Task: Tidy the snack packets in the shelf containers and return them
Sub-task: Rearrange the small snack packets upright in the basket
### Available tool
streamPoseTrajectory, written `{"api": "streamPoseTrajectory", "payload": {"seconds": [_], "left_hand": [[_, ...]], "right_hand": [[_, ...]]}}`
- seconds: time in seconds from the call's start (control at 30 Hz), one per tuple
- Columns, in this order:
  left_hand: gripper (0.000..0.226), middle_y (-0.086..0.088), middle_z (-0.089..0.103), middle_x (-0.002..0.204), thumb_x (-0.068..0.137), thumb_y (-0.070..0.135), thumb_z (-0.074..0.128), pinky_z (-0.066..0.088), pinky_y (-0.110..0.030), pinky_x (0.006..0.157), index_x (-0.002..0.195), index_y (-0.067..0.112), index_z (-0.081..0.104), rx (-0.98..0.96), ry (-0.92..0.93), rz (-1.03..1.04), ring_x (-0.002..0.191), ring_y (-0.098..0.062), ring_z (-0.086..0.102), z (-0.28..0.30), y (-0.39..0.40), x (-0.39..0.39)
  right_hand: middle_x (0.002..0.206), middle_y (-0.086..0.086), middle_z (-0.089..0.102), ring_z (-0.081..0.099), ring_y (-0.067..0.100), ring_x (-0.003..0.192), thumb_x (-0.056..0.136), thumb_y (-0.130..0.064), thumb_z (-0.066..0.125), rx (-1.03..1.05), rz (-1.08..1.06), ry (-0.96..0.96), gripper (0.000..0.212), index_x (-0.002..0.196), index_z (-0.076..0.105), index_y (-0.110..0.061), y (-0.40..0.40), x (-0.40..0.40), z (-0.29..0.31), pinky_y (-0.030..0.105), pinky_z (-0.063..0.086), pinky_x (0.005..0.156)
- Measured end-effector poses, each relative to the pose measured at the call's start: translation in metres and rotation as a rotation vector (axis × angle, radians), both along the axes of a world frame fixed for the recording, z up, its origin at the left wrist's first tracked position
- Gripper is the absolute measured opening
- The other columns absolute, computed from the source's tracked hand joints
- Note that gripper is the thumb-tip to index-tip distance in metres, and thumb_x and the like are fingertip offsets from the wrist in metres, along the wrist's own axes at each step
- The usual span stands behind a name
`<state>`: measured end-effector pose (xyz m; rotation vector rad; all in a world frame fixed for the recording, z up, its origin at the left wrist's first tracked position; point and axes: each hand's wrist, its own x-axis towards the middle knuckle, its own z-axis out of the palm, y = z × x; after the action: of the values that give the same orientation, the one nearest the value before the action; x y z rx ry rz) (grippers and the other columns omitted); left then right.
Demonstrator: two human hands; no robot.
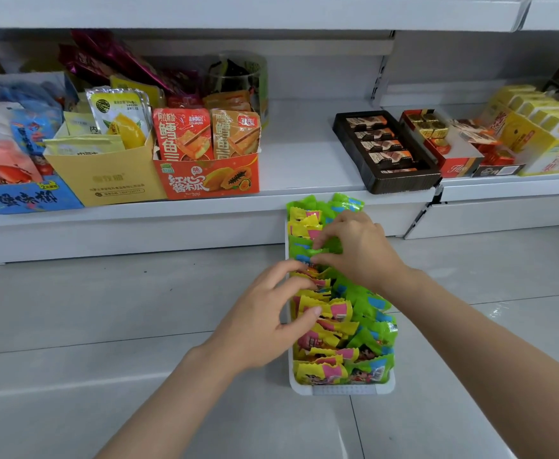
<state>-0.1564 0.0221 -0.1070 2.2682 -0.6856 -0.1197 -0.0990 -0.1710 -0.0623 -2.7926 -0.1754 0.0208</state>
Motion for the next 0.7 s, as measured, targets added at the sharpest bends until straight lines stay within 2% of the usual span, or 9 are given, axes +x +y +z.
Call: {"api": "streamPoseTrajectory", "payload": {"seconds": [0.13,0.23,0.33,0.4,0.5,0.57,0.6,0.7], "left_hand": [[0.042,0.021,0.042,0.137,0.09,0.059,0.051,0.039,-0.023,0.104,0.119,0.032,0.064,-0.057,0.012,0.004,0.129,0.0,0.044,-0.003,0.0,0.004],[0.04,0.021,0.049,0.128,0.088,0.059,0.055,0.044,-0.024,0.1,0.112,0.029,0.067,-0.144,0.005,0.011,0.124,-0.001,0.05,-0.006,-0.001,0.007],[0.038,0.021,0.05,0.123,0.088,0.057,0.057,0.042,-0.019,0.1,0.109,0.027,0.069,-0.199,0.049,0.01,0.127,0.001,0.048,-0.005,-0.004,0.005],[0.036,0.021,0.052,0.121,0.087,0.056,0.059,0.043,-0.019,0.099,0.108,0.028,0.07,-0.209,0.062,0.012,0.125,0.0,0.051,-0.004,-0.003,0.005],[0.033,0.022,0.058,0.117,0.085,0.056,0.062,0.045,-0.022,0.098,0.108,0.033,0.067,-0.255,0.091,0.035,0.118,-0.001,0.056,-0.004,-0.004,0.01],[0.037,0.024,0.062,0.115,0.081,0.06,0.063,0.046,-0.023,0.097,0.111,0.039,0.059,-0.358,0.24,0.087,0.116,0.002,0.057,-0.002,-0.005,0.015],[0.04,0.025,0.063,0.114,0.079,0.061,0.064,0.046,-0.025,0.098,0.111,0.039,0.055,-0.419,0.325,0.11,0.115,0.002,0.058,-0.003,-0.006,0.018],[0.038,0.022,0.067,0.109,0.086,0.061,0.062,0.048,-0.035,0.104,0.112,0.035,0.053,-0.504,0.462,0.186,0.111,0.002,0.06,0.001,-0.005,0.027]], "right_hand": [[0.118,0.0,0.054,0.042,0.022,0.122,0.078,-0.049,0.078,-0.091,-0.008,0.068,0.028,0.096,0.075,-0.027,-0.002,0.006,0.004,0.037,0.034,0.096],[0.117,-0.002,0.057,0.047,0.022,0.12,0.084,-0.034,0.076,-0.044,0.106,-0.006,0.017,0.088,0.072,-0.018,0.001,0.005,0.012,0.036,0.036,0.095],[0.117,0.005,0.068,0.062,0.023,0.11,0.092,-0.016,0.07,0.249,0.086,-0.059,0.017,0.08,0.058,-0.013,-0.004,0.003,0.04,0.033,0.045,0.096],[0.1,0.007,0.071,0.068,0.024,0.093,0.094,-0.018,0.066,0.412,-0.036,-0.026,0.021,0.079,0.052,-0.015,-0.013,0.001,0.06,0.041,0.053,0.089],[0.085,0.016,0.073,0.073,0.032,0.088,0.096,-0.013,0.064,0.762,-0.174,-0.131,0.019,0.081,0.052,-0.013,-0.033,-0.008,0.079,0.051,0.059,0.084],[0.074,0.008,0.075,0.076,0.027,0.082,0.097,-0.009,0.061,1.035,-0.229,-0.234,0.016,0.084,0.053,-0.013,-0.049,-0.014,0.092,0.044,0.063,0.073],[0.071,0.003,0.075,0.076,0.023,0.078,0.098,-0.009,0.059,1.106,-0.247,-0.276,0.015,0.085,0.054,-0.013,-0.056,-0.015,0.097,0.038,0.063,0.068],[0.072,-0.005,0.076,0.076,0.017,0.074,0.098,-0.013,0.06,1.114,-0.26,-0.351,0.01,0.089,0.056,-0.015,-0.07,-0.017,0.108,0.03,0.061,0.063]]}}
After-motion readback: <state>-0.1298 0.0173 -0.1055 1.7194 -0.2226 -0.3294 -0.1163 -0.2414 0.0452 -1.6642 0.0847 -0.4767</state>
